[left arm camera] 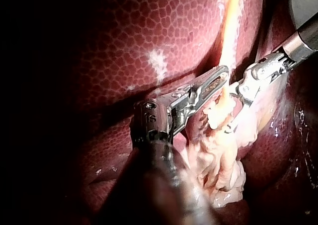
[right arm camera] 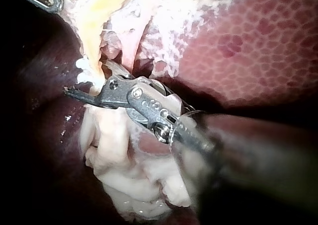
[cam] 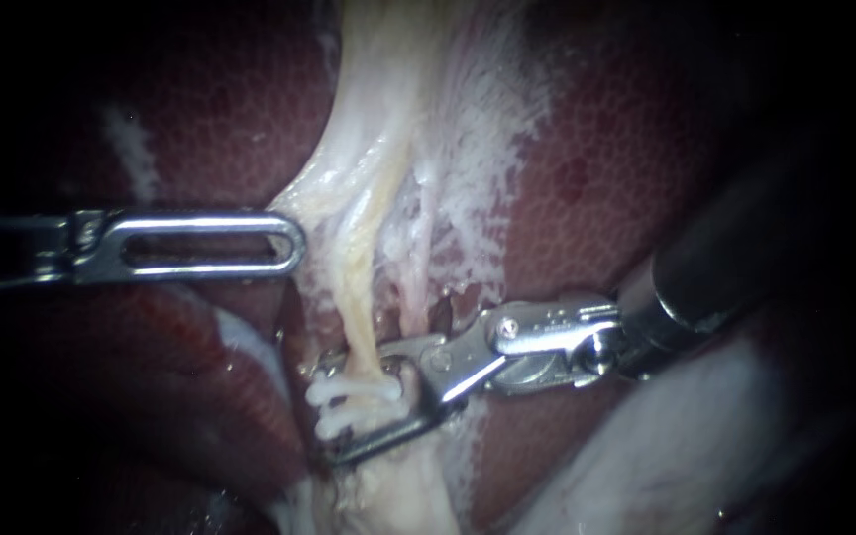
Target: Going back second clip left tube
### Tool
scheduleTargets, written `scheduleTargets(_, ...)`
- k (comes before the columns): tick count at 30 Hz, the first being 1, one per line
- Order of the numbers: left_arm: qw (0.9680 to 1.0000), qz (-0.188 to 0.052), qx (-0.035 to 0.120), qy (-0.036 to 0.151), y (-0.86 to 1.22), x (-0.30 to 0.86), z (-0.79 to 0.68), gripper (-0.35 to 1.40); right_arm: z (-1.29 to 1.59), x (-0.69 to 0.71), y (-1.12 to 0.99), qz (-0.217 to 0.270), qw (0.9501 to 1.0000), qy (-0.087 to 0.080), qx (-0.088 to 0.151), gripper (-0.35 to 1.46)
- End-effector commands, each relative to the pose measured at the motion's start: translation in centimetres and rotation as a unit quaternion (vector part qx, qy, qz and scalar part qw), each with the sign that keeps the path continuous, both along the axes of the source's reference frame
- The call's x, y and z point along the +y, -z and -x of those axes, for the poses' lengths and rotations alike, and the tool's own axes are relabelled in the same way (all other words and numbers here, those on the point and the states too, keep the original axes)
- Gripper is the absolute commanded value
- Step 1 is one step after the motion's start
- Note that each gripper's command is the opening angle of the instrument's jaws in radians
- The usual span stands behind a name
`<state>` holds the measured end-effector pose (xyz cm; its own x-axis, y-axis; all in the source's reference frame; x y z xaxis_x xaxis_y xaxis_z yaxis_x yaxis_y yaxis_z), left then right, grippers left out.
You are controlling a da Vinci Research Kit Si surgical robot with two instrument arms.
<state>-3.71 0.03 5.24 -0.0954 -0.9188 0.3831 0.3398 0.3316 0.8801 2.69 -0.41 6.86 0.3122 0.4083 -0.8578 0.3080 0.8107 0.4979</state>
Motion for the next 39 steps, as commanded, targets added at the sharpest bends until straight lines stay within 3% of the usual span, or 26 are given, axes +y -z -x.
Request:
scheduleTargets(1, 1.0, 0.0, 0.0, 0.0, 0.0, 0.0, 0.0, -0.35, 0.01, 0.0, 0.01, 0.002, 1.0, 0.0, 0.001, 0.58)
scheduleTargets(12, 1.0, 0.0, 0.0, 0.0, 0.0, 0.0, -0.01, -0.35, 0.14, 0.05, 0.08, 0.011, 0.9999, -0.006, 0.0, 0.6)
scheduleTargets(23, 1.0, 0.0, 0.0, 0.0, 0.0, -0.01, -0.01, -0.35, 0.72, 0.35, 0.38, -0.025, 0.9991, -0.027, -0.021, 0.6)
scheduleTargets(34, 1.0, 0.0, 0.0, -0.001, 0.0, -0.01, -0.03, -0.35, 1.44, 0.68, 0.6, -0.032, 0.9973, -0.054, -0.038, 0.6)
scheduleTargets(39, 1.0, 0.0, 0.0, -0.001, -0.01, -0.01, -0.03, -0.35, 1.66, 0.84, 0.73, -0.02, 0.9971, -0.066, -0.034, 0.6)
